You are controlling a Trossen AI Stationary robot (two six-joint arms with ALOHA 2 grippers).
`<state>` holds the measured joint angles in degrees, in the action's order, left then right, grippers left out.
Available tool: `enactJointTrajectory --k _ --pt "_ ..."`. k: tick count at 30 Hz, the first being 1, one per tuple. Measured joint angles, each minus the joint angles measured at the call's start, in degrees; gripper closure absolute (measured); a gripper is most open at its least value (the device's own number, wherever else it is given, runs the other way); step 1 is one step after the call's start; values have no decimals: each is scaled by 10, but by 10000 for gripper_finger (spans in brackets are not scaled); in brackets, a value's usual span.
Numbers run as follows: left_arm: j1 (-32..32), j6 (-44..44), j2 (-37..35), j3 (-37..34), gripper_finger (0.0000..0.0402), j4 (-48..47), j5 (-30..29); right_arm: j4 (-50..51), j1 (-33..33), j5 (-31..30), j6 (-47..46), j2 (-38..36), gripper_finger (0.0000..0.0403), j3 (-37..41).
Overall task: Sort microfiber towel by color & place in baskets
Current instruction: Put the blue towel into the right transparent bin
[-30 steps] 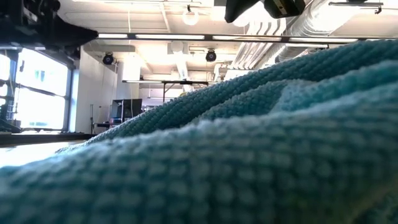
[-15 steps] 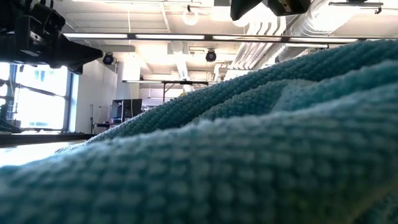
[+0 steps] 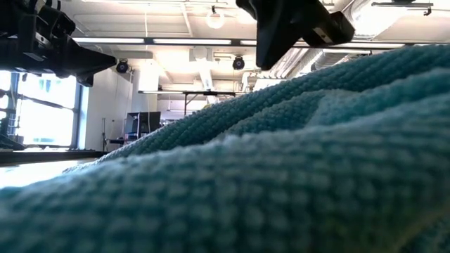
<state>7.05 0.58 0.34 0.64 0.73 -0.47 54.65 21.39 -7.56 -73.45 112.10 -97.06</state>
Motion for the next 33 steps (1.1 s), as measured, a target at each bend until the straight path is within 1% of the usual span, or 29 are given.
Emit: enactJointTrajectory --k 4,10,14,17,19,22,24,27,30,33 --pt "0 0 0 0 401 0 0 -1 0 11 -103 3 341 0" --pt "0 0 0 0 401 0 0 -10 11 16 -214 13 228 0" --pt "0 0 0 0 401 0 0 -6 20 19 -277 44 152 0" --pt "0 0 0 0 401 -1 0 -5 23 75 -321 65 114 1" --pt "0 0 0 0 401 0 0 -21 23 106 -320 76 98 1" --pt "0 0 0 0 401 0 0 -64 23 116 -343 88 87 1" --pt "0 0 0 0 401 0 0 -92 23 116 -365 99 86 1" --pt "0 0 0 0 401 0 0 -144 26 136 -388 124 86 1" --pt "0 0 0 0 401 0 0 -193 34 172 -422 156 86 0" --pt "0 0 0 0 401 0 0 -217 41 207 -455 182 86 -2"
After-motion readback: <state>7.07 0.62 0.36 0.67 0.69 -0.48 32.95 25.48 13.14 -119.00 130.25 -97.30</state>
